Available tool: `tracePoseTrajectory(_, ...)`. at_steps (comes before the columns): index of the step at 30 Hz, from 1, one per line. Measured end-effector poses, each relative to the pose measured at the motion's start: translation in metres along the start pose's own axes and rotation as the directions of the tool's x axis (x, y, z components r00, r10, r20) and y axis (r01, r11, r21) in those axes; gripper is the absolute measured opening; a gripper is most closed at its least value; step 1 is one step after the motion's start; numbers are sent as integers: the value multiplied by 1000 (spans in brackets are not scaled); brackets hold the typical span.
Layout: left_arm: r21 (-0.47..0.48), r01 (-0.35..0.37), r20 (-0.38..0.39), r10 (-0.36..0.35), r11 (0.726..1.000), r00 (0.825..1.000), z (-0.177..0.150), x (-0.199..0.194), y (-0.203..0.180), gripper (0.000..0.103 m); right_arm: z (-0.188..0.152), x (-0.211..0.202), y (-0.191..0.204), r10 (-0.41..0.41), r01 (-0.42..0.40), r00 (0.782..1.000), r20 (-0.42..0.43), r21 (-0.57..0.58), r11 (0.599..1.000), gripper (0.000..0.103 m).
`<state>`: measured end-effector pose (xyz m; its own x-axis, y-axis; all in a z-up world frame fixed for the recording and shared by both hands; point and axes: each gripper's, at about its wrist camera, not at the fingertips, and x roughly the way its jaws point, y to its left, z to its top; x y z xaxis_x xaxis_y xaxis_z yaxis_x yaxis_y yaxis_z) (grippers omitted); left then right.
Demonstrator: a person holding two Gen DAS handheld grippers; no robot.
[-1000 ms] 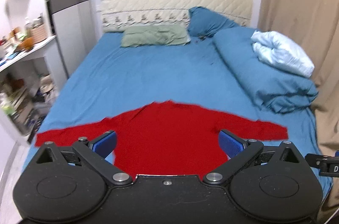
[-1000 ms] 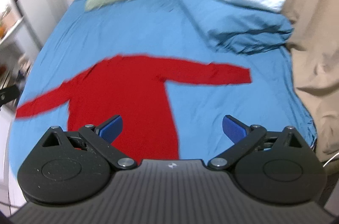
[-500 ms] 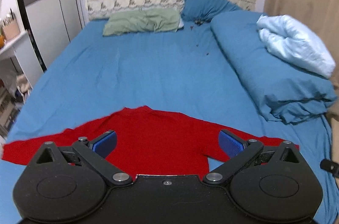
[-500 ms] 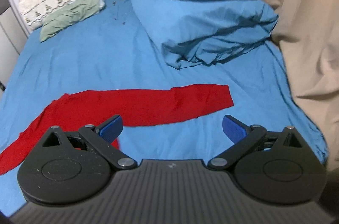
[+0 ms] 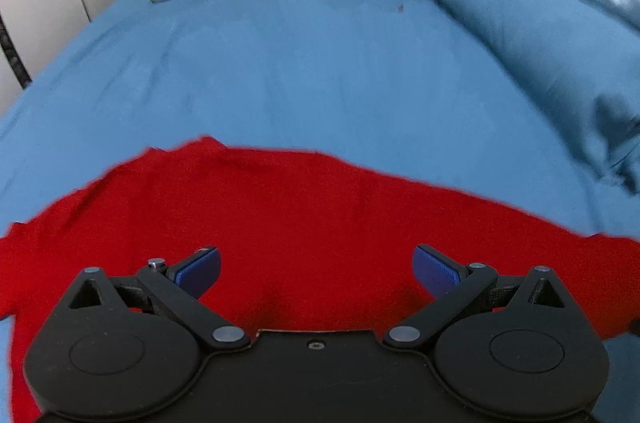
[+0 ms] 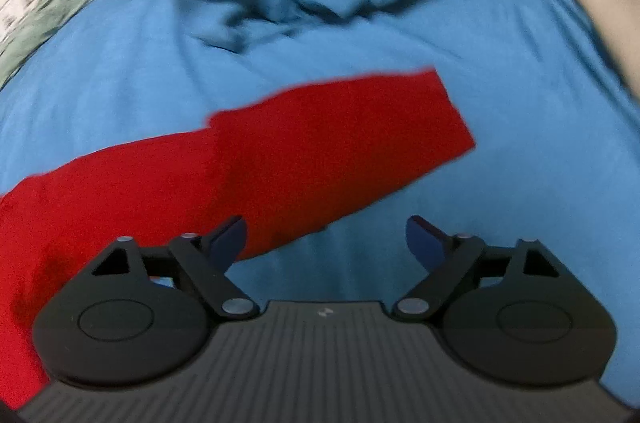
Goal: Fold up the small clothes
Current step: 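Grasp the red sweater's sleeve cuff with the right gripper and lift it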
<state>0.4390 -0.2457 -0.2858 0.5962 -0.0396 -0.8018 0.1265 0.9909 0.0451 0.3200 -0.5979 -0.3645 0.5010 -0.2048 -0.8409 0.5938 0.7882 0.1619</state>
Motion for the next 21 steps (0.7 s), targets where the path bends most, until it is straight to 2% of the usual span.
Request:
tracePoseTrajectory(1,0,2,-8,-2,1000,1000,-3,15,-1,103,-2,11,-5,3,-3,1000,-3,35,999,90)
tracePoseTrajectory(4,-3,8,-33,-9,1000,999,-9,48,-4,103,-5,30,-15,17,-19,1000,24,110,994,87)
tracePoseTrajectory(7,-2,19,-60,-19,1000,998,-14,71,-7,103,-2,36,-17,32,-43,996,83,127,991,72)
tracePoseTrajectory(10,10,24,-104,-23,1000,994,-21,88,-10,103,5,40,-17,33,-49,994,103,155,987,63)
tracePoseTrajectory(14,13,53,-111,-51,999,993,-20,91,-3,103,12,40,-13,4,-23,994,108,173,985,52)
tracePoseTrajectory(18,11,83,-122,-82,996,989,-15,96,4,103,14,33,-6,-6,-17,992,124,187,982,26)
tracePoseTrajectory(21,23,117,-122,-114,993,986,-13,91,15,103,19,20,8,-1,-27,988,155,178,984,25)
